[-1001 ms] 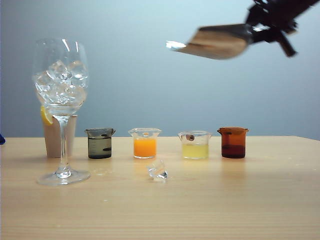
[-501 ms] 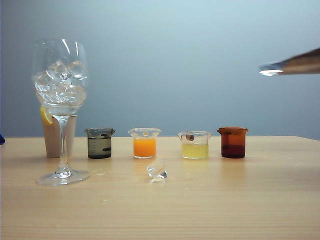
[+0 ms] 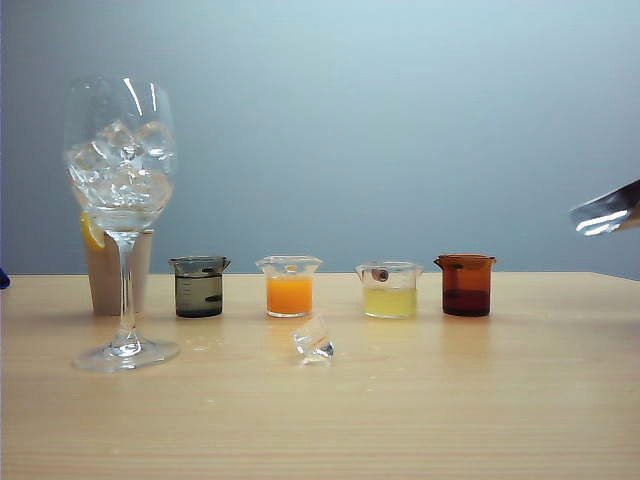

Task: Pick up the ice scoop on the desk filled with ice cubes, pour the ice into the goblet, and finally put the scoop back on the table.

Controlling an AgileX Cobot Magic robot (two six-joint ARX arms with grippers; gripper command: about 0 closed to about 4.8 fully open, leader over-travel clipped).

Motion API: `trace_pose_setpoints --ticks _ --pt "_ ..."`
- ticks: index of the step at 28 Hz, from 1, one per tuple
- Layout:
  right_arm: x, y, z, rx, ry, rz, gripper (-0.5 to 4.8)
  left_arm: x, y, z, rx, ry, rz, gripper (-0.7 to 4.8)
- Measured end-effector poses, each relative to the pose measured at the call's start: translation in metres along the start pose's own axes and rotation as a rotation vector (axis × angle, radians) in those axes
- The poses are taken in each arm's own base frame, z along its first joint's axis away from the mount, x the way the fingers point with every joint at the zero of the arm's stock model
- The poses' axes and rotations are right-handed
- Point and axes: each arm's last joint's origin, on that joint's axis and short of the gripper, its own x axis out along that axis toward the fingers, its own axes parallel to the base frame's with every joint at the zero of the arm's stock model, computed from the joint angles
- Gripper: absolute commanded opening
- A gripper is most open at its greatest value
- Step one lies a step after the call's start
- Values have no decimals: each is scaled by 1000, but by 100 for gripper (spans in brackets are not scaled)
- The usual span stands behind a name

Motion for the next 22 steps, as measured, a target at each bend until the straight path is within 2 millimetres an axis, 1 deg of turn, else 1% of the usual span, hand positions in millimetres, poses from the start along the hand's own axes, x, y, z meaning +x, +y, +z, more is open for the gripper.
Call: trace_pose_setpoints --ticks 4,9,11,13,16,20,22 --pt "17 -14 0 -15 -2 21 -6 3 0 -1 20 8 1 -5" --pt "36 -45 -6 21 36 -27 -6 14 0 -4 23 40 2 -5" --pt "44 -54 -7 -1 36 -10 -6 18 0 -6 23 58 3 -5" --pt "50 -59 -6 -23 21 10 -6 22 0 -8 24 75 4 -5" --pt "58 -68 -11 -48 32 10 -6 25 1 -9 26 86 21 -5" --pt "68 -67 -16 -77 39 65 -6 26 1 -8 36 77 27 -5" --pt "73 -69 -18 -60 44 71 -6 28 1 -10 44 96 27 -5"
